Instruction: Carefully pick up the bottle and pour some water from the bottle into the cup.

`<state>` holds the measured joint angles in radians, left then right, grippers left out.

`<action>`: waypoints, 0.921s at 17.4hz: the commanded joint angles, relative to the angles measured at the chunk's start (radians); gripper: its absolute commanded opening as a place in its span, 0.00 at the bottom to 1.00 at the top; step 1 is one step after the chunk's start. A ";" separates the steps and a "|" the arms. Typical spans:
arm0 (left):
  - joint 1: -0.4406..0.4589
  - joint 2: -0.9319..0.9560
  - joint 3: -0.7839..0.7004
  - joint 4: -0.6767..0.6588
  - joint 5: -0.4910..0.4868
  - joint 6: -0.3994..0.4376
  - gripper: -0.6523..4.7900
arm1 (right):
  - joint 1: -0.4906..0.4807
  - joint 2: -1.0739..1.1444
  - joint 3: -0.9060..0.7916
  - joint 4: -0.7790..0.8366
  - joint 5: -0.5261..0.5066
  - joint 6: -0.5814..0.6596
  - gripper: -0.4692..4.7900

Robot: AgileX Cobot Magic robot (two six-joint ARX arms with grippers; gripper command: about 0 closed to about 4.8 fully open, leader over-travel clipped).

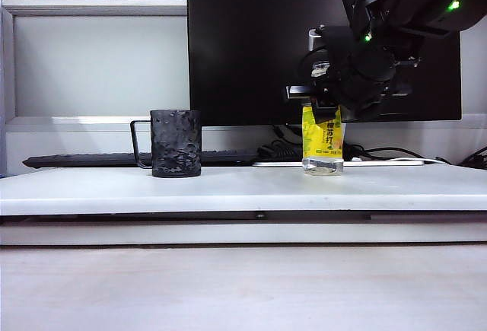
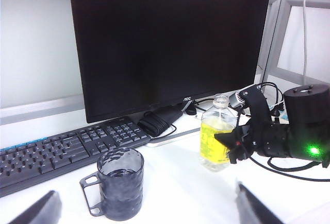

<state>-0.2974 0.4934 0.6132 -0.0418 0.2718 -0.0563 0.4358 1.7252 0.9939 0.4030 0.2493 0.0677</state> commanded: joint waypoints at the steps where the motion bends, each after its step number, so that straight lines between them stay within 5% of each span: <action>1: -0.001 0.000 0.004 -0.021 0.002 0.004 1.00 | 0.000 -0.006 0.003 -0.010 -0.008 0.008 0.69; 3: -0.001 -0.007 0.004 -0.056 0.002 0.004 1.00 | 0.001 -0.025 0.004 -0.009 -0.024 0.008 1.00; 9: -0.001 -0.037 0.004 -0.077 0.001 0.004 1.00 | 0.002 -0.137 0.004 -0.051 -0.028 -0.024 1.00; 16: -0.001 -0.169 0.004 -0.077 -0.037 -0.005 1.00 | 0.010 -0.464 0.004 -0.249 -0.168 -0.045 1.00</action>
<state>-0.2977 0.3481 0.6132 -0.1307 0.2565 -0.0570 0.4454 1.3071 0.9932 0.1749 0.0994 0.0254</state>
